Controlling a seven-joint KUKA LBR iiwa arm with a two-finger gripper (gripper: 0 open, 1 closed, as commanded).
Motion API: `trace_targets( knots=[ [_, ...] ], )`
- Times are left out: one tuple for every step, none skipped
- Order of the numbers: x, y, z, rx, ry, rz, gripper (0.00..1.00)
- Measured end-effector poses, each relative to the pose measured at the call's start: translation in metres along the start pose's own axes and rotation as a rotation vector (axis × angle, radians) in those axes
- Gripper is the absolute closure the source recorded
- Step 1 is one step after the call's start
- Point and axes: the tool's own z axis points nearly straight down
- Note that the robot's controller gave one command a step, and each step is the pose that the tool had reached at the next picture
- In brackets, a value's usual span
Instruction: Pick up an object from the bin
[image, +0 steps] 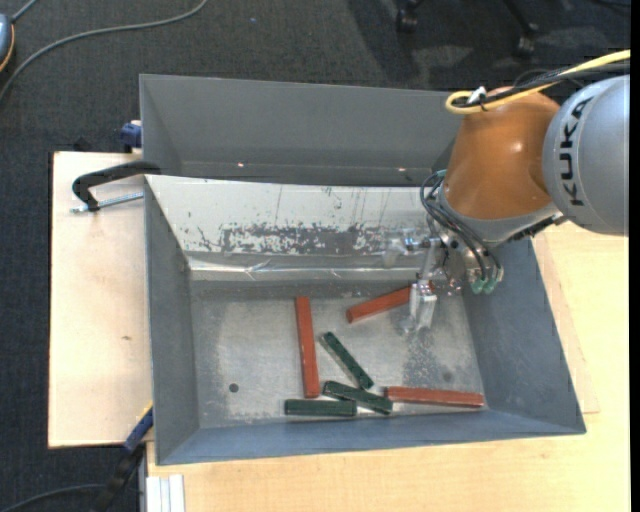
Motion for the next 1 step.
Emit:
trace_targets(
  knots=[
    [-0.0184,-0.0105,0.0345,0.0,-0.004,-0.044,0.0]
  ],
)
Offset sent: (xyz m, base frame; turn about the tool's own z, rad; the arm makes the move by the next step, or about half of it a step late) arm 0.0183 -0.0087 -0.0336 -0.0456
